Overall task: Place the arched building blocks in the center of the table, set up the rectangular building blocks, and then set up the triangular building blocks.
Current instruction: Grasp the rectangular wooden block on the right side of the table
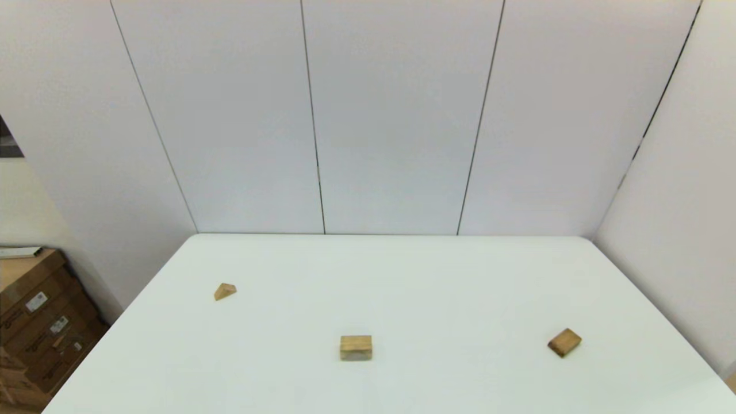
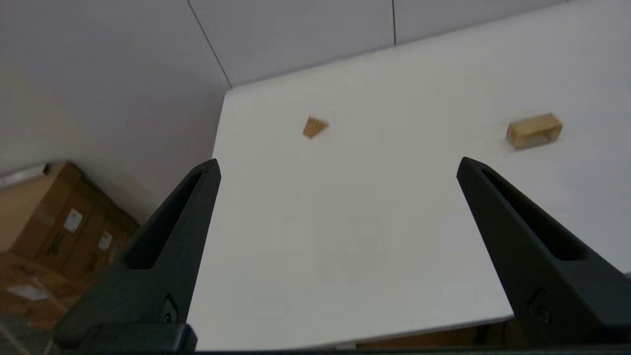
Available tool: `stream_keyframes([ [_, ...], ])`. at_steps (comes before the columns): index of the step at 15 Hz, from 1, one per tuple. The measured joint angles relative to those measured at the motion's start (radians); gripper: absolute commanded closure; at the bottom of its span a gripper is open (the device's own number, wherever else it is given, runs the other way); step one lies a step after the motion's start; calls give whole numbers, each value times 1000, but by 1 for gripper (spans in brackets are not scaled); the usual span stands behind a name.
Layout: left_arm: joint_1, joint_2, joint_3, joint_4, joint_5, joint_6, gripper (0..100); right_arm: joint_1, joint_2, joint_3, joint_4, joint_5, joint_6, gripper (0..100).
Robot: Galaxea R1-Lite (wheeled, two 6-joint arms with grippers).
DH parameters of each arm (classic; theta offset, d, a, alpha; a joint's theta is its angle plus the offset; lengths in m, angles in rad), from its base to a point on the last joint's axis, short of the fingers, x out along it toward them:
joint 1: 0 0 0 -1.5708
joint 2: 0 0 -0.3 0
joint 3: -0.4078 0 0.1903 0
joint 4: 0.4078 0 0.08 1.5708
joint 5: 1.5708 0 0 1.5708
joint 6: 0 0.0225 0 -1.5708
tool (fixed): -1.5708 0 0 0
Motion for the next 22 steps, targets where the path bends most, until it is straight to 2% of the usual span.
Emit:
stream_keyframes([
  [5, -2, -152, 191, -34, 11, -35, 0, 0, 0, 0, 0, 0, 0, 0],
  [9, -5, -201, 277, -169, 35, -160, 0, 0, 0, 0, 0, 0, 0, 0],
  [22, -6, -211, 287, -169, 36, -166, 0, -1, 6, -35, 18, -8, -3, 0],
])
